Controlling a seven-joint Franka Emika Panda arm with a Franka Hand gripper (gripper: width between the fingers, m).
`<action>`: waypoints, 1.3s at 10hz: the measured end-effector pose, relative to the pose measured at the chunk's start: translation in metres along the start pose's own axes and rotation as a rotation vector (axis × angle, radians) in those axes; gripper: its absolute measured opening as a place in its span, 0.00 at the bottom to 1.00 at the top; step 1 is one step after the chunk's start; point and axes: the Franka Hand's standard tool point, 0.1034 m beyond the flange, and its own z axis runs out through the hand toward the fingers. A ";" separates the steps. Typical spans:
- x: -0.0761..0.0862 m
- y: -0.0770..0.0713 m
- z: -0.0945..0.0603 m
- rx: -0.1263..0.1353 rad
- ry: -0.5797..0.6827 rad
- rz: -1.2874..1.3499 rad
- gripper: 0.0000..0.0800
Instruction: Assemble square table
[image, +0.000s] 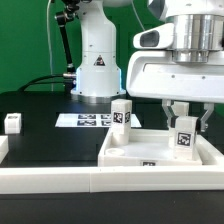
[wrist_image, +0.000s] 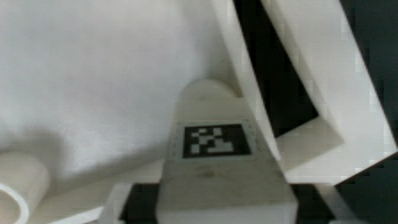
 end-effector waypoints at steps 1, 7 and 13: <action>0.000 0.000 0.000 0.000 0.000 -0.007 0.36; 0.005 0.010 -0.029 0.032 0.003 -0.304 0.80; 0.008 0.020 -0.031 0.033 0.000 -0.342 0.81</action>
Offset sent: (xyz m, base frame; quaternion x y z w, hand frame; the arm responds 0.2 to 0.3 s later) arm -0.0077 -0.0038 0.0190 0.0041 -0.0047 -0.0869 0.9962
